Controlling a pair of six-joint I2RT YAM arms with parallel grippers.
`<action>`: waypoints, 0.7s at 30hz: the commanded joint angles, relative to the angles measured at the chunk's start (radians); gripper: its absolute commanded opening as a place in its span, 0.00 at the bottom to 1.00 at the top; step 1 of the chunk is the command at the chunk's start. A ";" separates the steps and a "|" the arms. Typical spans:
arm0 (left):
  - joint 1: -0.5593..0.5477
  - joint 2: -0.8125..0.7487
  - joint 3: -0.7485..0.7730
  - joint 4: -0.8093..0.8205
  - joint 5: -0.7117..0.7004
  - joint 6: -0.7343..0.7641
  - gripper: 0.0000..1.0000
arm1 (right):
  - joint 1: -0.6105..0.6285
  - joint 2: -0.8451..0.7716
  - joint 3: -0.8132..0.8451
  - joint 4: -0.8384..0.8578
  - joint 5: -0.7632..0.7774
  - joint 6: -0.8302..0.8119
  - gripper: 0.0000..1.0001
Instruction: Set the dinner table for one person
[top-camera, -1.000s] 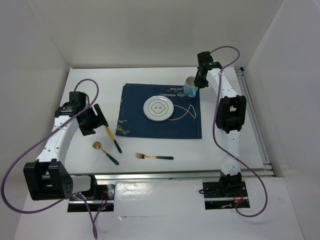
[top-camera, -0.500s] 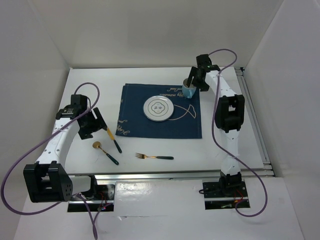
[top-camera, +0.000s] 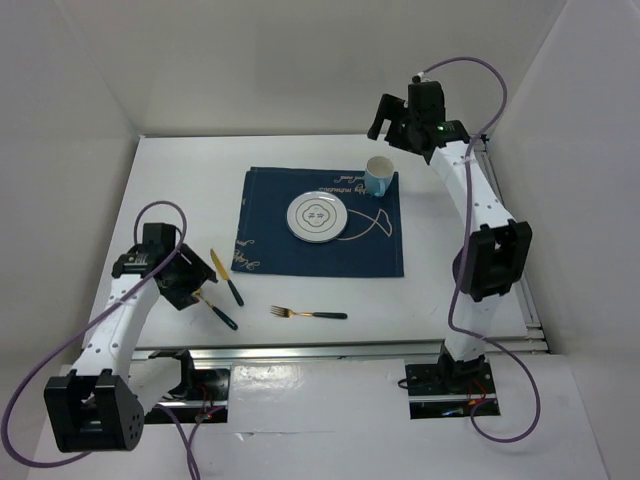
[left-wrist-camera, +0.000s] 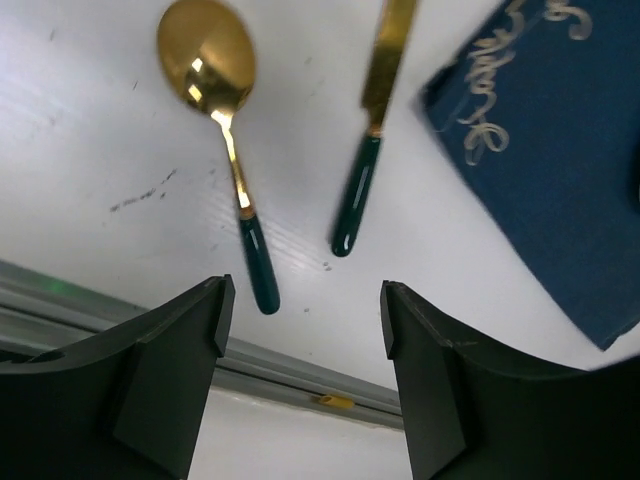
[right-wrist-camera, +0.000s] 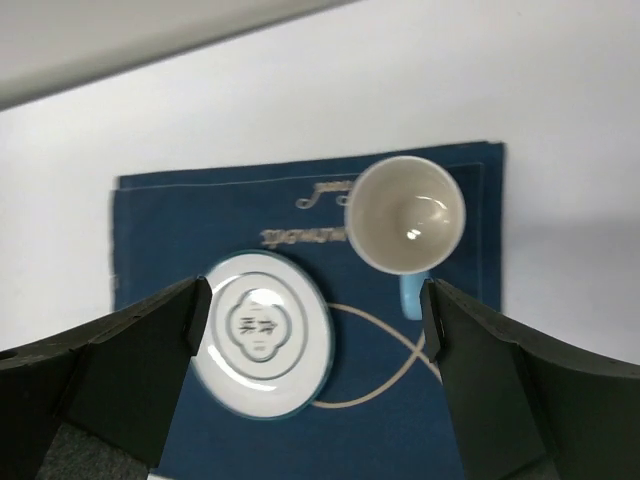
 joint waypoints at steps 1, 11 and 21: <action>-0.005 -0.011 -0.084 0.004 -0.009 -0.149 0.77 | 0.038 -0.118 -0.082 0.093 -0.051 -0.010 0.99; -0.043 0.071 -0.207 0.085 -0.031 -0.190 0.77 | 0.066 -0.268 -0.300 0.125 -0.043 -0.039 0.99; -0.141 0.217 -0.216 0.148 -0.111 -0.239 0.63 | 0.066 -0.311 -0.392 0.125 -0.043 -0.039 0.99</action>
